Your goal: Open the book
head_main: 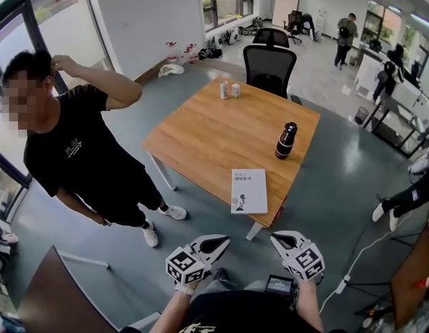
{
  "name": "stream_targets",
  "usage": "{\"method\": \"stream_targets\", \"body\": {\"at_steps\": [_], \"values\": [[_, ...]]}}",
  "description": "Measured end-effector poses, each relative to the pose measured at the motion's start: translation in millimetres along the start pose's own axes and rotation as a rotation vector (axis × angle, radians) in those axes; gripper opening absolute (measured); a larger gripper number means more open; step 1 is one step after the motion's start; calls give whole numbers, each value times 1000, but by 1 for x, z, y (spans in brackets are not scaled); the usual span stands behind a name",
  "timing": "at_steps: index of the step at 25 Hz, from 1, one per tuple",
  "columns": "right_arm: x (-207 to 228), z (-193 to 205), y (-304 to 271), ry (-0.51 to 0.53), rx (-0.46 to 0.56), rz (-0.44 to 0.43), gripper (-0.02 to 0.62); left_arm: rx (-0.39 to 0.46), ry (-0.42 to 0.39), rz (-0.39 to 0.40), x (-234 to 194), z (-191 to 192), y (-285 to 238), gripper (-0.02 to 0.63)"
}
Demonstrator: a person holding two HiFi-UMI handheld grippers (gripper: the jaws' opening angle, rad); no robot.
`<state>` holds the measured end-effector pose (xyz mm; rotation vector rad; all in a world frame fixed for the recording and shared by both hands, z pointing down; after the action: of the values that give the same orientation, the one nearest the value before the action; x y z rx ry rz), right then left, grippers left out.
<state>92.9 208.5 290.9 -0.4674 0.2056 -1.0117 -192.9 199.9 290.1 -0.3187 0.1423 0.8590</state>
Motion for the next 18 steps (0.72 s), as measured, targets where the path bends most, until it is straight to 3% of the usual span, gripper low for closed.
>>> {"method": "stream_targets", "body": {"at_steps": [7, 18], "values": [[25, 18, 7, -67, -5, 10, -14, -38, -25, -29, -9, 1, -24, 6], [134, 33, 29, -88, 26, -65, -14, -89, -51, -99, -2, -25, -125, 7]]}}
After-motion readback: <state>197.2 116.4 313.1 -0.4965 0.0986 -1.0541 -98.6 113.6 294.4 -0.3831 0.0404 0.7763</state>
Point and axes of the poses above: the fingertips, and each gripper's own axes: y backward along the fingers, x to its right, z out of its underside, the point moved 10 cm from there along y, backward along the fingers, and after that the axes turned 11 degrees about -z, right-handed, at the moved point
